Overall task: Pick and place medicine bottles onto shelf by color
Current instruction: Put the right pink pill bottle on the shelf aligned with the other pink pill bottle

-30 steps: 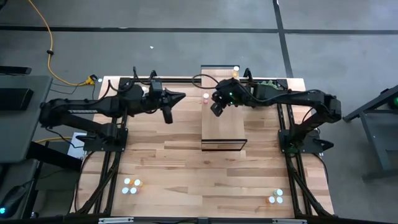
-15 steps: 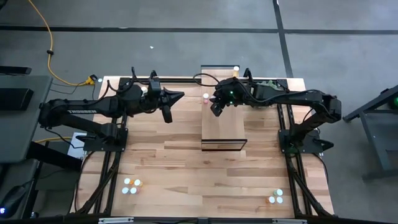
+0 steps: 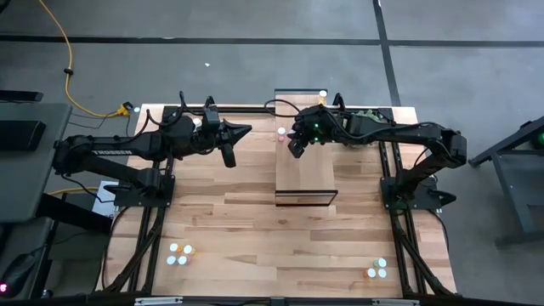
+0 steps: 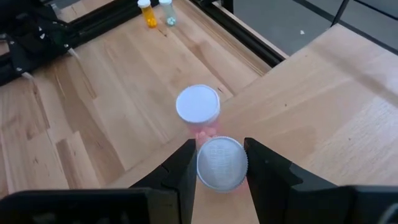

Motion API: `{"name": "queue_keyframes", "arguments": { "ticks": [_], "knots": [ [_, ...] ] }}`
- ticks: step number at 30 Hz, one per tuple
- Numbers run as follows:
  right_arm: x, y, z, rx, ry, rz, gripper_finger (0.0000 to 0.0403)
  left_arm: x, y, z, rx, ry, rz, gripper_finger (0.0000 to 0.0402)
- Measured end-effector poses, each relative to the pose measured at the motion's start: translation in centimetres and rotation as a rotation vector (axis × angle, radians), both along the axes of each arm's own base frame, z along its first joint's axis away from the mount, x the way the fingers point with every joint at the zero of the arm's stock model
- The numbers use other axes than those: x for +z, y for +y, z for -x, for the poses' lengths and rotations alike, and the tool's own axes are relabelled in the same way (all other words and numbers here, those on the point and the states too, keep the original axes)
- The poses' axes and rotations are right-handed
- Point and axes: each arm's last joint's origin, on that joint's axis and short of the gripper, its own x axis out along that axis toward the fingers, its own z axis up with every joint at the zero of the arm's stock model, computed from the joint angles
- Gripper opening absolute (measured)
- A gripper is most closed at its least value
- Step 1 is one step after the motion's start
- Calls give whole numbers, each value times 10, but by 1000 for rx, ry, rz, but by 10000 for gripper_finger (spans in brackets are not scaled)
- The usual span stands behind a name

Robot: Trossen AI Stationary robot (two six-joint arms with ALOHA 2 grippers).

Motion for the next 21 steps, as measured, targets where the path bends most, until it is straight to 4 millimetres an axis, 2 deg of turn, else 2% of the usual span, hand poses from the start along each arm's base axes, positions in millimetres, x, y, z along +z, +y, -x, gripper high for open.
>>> {"name": "queue_keyframes", "arguments": {
  "ticks": [21],
  "knots": [
    [0,0,0,-15,-7,-14,115,0,0,0,0,0,0,0]
  ]
}}
